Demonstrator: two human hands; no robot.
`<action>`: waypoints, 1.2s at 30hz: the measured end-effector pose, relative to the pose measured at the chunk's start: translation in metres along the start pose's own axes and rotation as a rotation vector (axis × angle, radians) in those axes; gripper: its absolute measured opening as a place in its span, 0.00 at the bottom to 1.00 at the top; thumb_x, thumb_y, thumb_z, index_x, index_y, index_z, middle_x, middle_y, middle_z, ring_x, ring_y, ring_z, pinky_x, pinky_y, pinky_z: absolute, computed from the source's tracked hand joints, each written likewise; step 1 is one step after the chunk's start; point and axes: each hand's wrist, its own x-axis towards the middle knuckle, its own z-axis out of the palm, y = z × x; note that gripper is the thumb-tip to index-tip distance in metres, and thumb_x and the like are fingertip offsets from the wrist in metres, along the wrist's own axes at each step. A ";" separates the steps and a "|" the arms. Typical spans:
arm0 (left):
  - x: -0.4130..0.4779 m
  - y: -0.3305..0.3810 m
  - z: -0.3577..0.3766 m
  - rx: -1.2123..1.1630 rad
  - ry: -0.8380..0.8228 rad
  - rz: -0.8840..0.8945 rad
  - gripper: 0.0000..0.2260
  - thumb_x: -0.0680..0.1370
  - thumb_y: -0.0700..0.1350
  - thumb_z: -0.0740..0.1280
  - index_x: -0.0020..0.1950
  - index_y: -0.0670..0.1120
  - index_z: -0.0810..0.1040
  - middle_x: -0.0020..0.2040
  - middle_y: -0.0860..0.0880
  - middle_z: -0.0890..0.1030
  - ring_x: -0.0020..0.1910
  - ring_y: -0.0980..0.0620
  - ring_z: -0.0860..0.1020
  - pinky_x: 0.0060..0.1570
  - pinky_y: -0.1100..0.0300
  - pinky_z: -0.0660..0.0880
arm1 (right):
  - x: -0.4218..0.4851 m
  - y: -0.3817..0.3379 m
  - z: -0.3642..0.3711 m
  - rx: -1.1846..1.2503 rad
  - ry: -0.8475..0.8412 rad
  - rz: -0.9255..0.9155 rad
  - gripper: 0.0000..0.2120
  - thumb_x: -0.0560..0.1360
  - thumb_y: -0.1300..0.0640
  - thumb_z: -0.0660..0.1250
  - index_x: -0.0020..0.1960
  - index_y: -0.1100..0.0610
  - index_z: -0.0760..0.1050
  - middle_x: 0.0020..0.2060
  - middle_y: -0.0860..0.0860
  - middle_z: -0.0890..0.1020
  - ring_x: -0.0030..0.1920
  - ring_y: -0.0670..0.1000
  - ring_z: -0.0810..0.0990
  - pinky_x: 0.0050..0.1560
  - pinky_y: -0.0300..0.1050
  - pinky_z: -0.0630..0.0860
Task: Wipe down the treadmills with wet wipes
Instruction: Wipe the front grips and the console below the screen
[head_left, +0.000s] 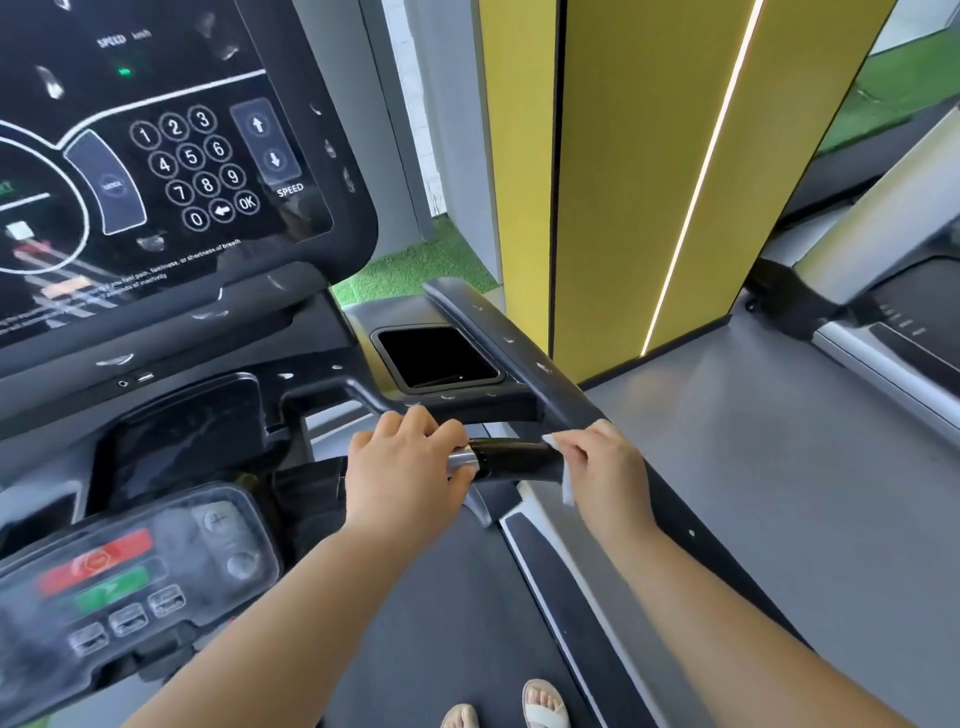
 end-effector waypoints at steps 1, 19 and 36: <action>0.000 -0.001 0.002 -0.001 0.006 0.005 0.12 0.64 0.52 0.78 0.42 0.51 0.81 0.37 0.51 0.76 0.34 0.46 0.75 0.35 0.57 0.65 | 0.004 -0.008 0.000 -0.001 -0.024 0.005 0.08 0.76 0.64 0.67 0.49 0.57 0.84 0.39 0.53 0.77 0.39 0.55 0.78 0.41 0.41 0.73; -0.004 -0.005 0.008 0.036 0.152 0.080 0.12 0.60 0.51 0.80 0.37 0.49 0.81 0.34 0.49 0.76 0.31 0.46 0.75 0.31 0.56 0.70 | 0.061 -0.045 0.000 -0.430 -0.591 0.091 0.13 0.78 0.62 0.61 0.59 0.54 0.80 0.57 0.54 0.80 0.58 0.54 0.77 0.55 0.42 0.72; -0.006 -0.008 0.008 0.052 0.162 0.137 0.10 0.63 0.48 0.79 0.38 0.47 0.81 0.34 0.47 0.76 0.31 0.44 0.74 0.31 0.57 0.64 | -0.018 -0.017 0.015 -0.125 0.159 0.110 0.09 0.77 0.64 0.65 0.54 0.60 0.82 0.41 0.54 0.79 0.40 0.52 0.77 0.41 0.40 0.75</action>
